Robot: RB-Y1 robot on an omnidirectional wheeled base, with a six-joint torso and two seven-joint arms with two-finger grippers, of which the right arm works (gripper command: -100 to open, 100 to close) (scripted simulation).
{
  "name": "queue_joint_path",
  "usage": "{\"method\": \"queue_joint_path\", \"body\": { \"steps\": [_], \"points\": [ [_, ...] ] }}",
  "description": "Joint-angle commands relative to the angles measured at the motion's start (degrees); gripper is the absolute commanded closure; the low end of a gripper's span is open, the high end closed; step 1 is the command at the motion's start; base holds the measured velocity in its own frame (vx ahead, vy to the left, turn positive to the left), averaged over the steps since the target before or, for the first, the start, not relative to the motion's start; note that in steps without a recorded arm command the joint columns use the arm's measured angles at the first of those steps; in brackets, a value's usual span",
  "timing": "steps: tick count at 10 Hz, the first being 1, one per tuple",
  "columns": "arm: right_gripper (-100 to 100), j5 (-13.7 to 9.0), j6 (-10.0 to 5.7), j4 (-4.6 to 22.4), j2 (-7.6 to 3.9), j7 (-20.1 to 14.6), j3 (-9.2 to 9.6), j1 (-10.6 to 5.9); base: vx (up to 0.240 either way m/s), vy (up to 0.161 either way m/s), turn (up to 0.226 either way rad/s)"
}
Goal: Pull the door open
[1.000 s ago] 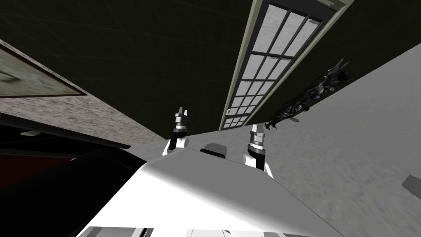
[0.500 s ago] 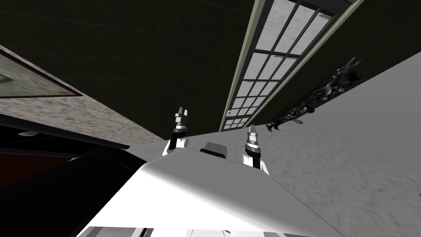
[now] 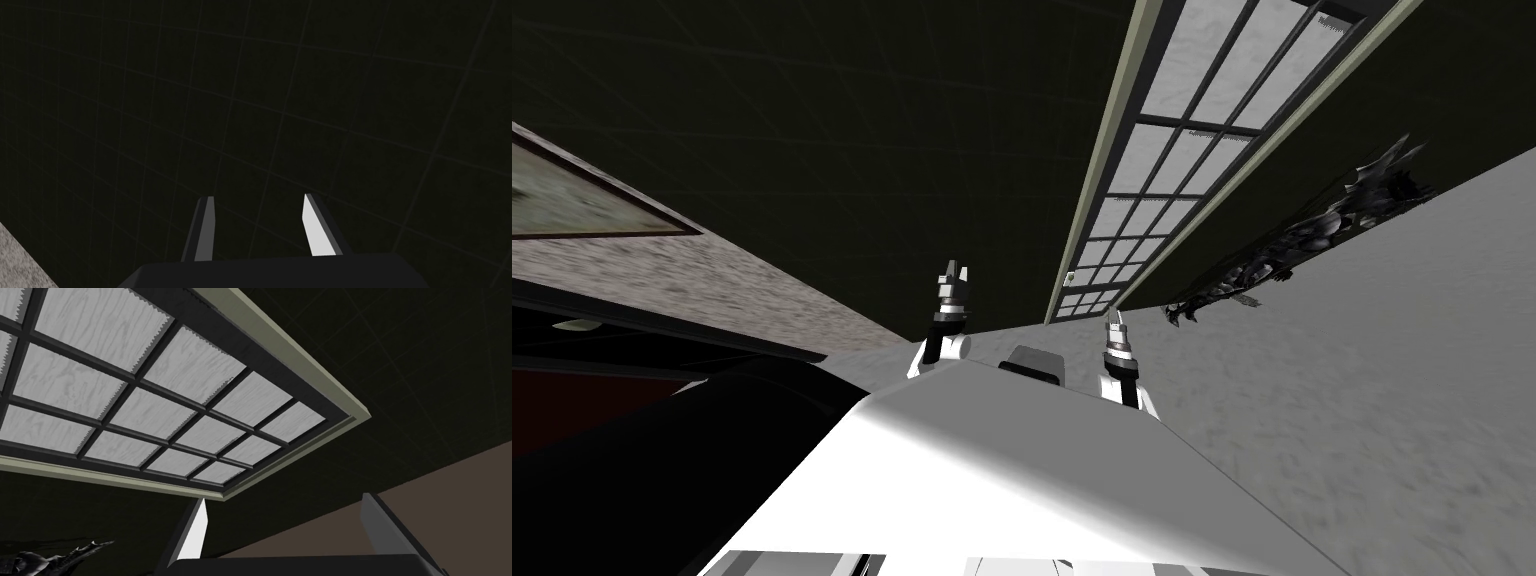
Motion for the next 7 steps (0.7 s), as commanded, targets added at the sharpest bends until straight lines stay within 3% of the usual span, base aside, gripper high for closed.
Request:
{"method": "queue_joint_path", "body": {
  "steps": [1, 5, 6, 7],
  "points": [
    [-100, 0.32, -0.18, 1.59, -0.11, 1.03, -0.03, -0.49, 0.071, -0.015, 0.011],
    [-100, 2.31, -1.69, 8.73, -0.79, 6.55, -0.14, -2.91, 0.078, -0.021, 0.036],
    [-100, 2.31, -1.69, 8.77, -0.79, 6.55, -0.14, -2.91, 0.072, -0.019, 0.009],
    [-100, 2.81, -2.07, 10.57, -0.95, 7.93, -0.16, -3.52, 0.052, -0.017, 0.017]
  ]
}}
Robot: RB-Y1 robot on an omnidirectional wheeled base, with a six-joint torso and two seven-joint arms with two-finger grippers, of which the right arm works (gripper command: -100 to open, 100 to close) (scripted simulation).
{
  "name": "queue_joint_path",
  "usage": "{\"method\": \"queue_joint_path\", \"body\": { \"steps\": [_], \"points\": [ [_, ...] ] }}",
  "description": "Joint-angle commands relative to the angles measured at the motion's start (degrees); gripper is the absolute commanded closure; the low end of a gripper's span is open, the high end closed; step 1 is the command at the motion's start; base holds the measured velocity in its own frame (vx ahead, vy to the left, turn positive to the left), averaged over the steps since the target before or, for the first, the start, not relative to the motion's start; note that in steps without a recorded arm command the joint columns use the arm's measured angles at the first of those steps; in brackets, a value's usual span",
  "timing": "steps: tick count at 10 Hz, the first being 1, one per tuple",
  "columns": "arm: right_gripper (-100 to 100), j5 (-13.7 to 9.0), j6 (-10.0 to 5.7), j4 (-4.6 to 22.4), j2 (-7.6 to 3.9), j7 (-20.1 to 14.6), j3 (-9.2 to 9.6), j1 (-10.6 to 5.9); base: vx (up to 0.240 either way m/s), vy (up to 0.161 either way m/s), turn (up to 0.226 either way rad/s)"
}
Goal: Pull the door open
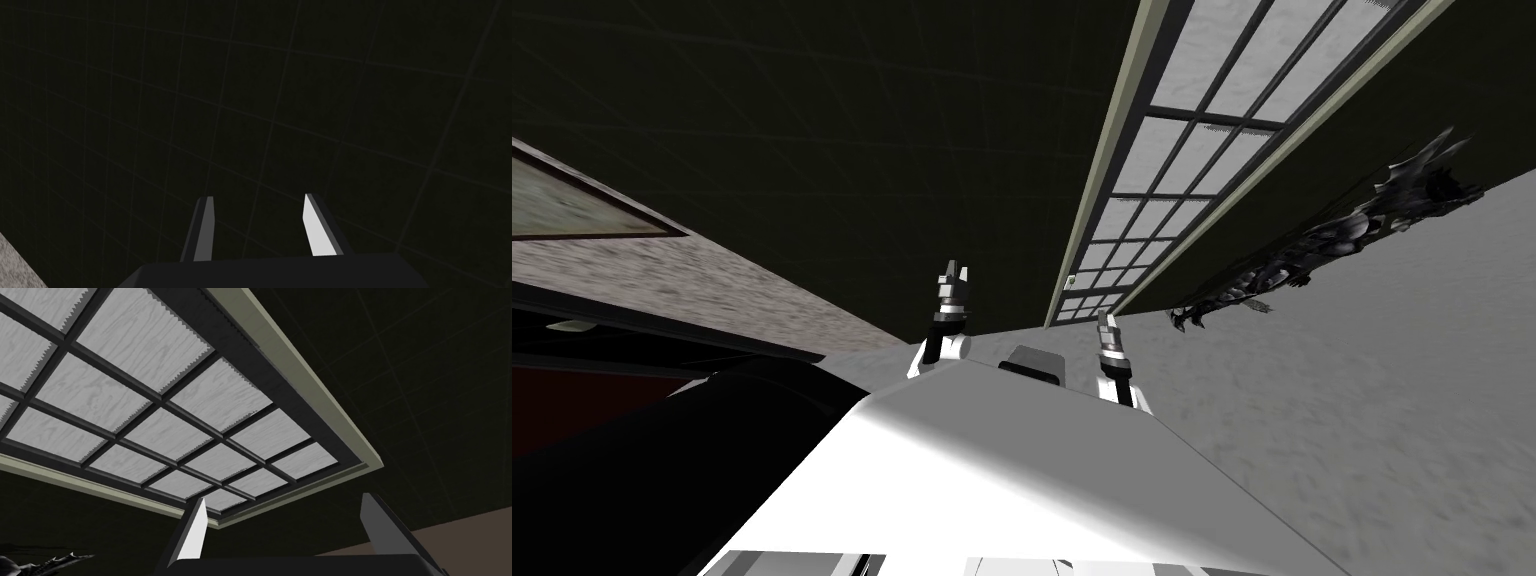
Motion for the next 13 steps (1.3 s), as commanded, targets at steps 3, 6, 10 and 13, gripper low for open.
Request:
{"method": "queue_joint_path", "body": {
  "steps": [3, 6, 10, 13],
  "points": [
    [-100, 1.23, -1.07, 4.81, -0.43, 3.58, -0.10, -1.70, 0.061, -0.017, 0.028],
    [-100, 2.70, -2.19, 9.72, -0.91, 7.66, -0.18, -3.48, 0.092, -0.027, 0.038],
    [-100, 4.15, -3.29, 15.33, -1.38, 11.68, -0.26, -5.24, 0.070, -0.025, 0.028],
    [-100, 5.52, -4.33, 20.26, -1.81, 15.48, -0.33, -6.90, 0.097, -0.029, 0.035]
  ]
}}
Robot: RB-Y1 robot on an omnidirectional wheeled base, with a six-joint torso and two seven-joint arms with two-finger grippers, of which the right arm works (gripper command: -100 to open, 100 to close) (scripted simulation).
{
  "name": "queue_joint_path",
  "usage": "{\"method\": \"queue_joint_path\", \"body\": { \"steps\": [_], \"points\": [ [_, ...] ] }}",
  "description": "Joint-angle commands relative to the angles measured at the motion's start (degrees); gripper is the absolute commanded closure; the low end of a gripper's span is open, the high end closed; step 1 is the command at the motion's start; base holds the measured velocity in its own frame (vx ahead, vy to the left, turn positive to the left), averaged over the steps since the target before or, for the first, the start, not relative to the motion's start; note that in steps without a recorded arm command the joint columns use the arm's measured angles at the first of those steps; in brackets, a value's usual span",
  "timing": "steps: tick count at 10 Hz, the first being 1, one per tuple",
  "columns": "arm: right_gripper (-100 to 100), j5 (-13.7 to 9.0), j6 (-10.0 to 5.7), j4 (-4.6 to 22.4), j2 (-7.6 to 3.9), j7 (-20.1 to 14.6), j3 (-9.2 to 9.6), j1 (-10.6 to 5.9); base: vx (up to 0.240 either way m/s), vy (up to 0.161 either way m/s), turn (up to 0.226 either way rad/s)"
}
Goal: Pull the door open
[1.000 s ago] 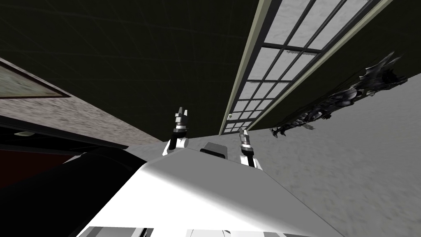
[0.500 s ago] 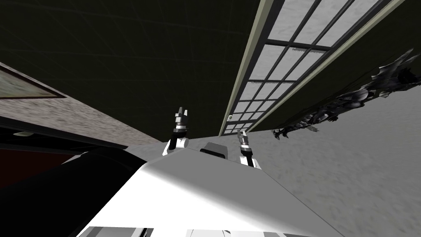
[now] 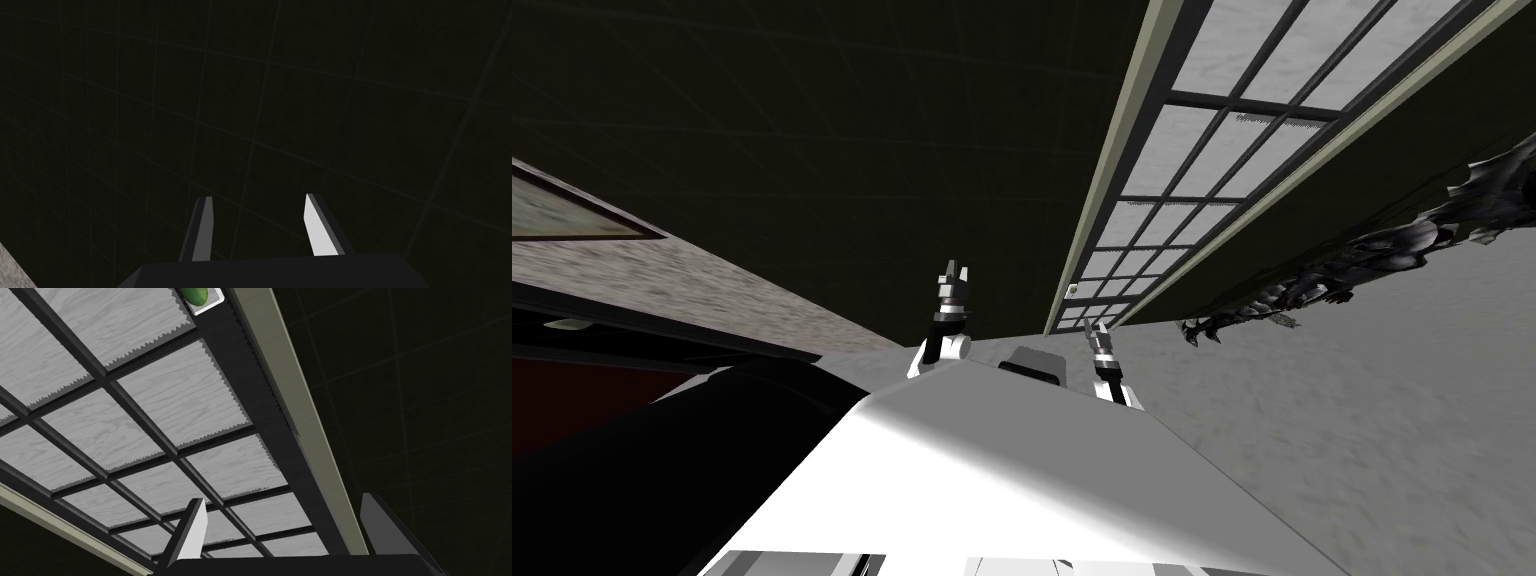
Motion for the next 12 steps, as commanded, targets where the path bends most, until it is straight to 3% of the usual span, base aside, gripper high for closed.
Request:
{"method": "queue_joint_path", "body": {
  "steps": [1, 9, 12],
  "points": [
    [-100, 0.76, -0.37, 2.33, -0.30, 2.08, -0.01, -0.77, 0.097, -0.035, 0.029],
    [-100, 3.94, -2.80, 13.83, -1.28, 10.93, -0.17, -4.64, 0.094, -0.030, 0.031],
    [-100, 5.52, -4.00, 19.52, -1.76, 15.31, -0.26, -6.56, 0.125, -0.032, 0.040]
  ]
}}
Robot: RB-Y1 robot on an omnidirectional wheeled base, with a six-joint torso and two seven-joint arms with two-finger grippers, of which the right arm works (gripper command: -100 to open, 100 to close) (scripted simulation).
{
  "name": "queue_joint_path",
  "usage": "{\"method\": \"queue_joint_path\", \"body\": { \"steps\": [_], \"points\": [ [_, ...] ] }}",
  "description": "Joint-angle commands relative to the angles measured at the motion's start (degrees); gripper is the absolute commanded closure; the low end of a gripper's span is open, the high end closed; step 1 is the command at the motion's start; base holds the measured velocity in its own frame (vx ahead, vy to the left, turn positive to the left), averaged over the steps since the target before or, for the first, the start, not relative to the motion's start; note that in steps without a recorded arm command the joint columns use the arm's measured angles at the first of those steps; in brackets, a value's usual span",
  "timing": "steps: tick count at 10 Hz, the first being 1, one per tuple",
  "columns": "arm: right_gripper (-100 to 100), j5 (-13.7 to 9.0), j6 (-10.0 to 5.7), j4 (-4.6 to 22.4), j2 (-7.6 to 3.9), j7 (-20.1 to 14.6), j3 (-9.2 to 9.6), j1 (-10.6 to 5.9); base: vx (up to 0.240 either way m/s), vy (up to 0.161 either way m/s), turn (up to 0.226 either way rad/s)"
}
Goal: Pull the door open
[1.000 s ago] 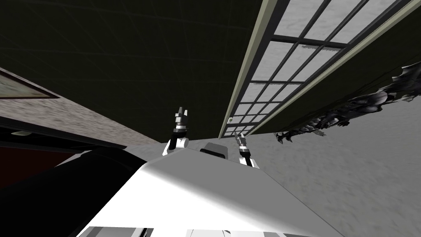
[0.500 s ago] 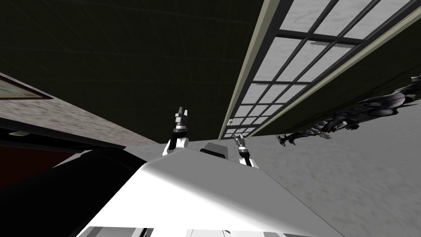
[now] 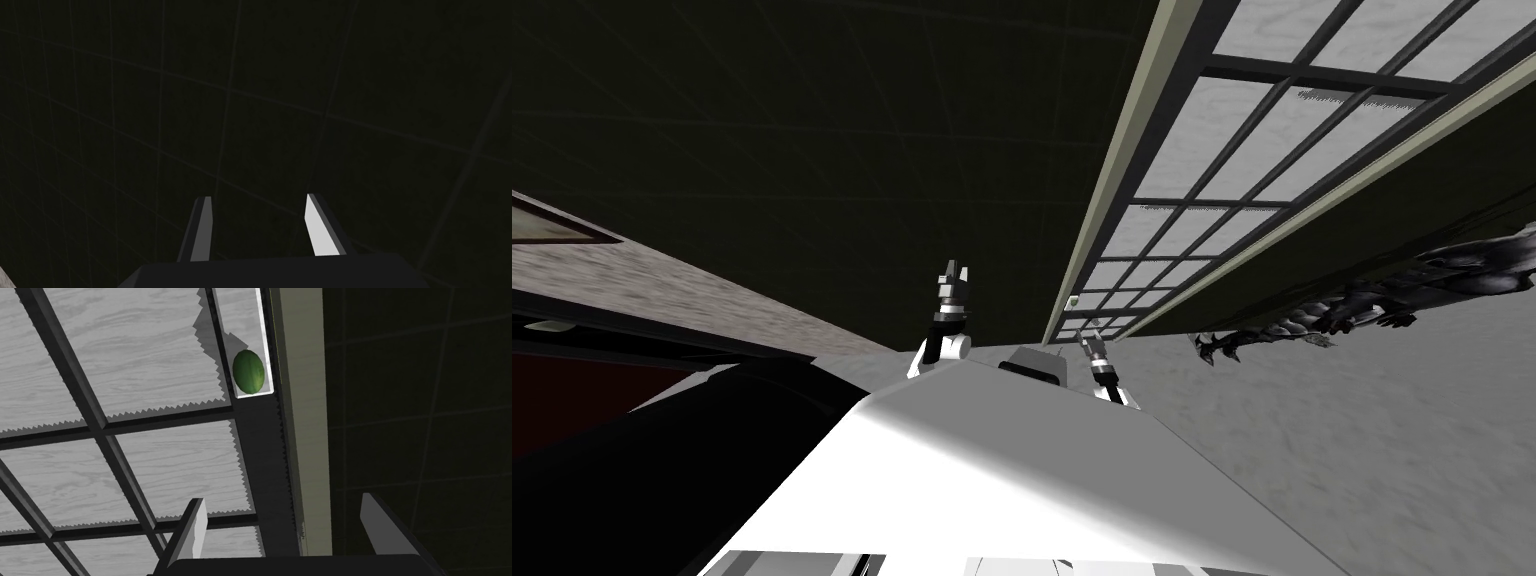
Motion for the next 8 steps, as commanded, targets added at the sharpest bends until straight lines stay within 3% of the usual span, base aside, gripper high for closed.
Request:
{"method": "queue_joint_path", "body": {
  "steps": [1, 5, 8],
  "points": [
    [-100, 0.61, -0.47, 2.42, -0.12, 1.91, -0.05, -0.92, 0.127, -0.046, 0.025],
    [-100, 1.86, -1.41, 6.91, -0.49, 5.37, -0.11, -2.44, 0.088, -0.032, 0.024],
    [-100, 2.01, -1.53, 7.66, -0.60, 5.75, -0.14, -2.74, 0.059, -0.014, 0.009]
  ]
}}
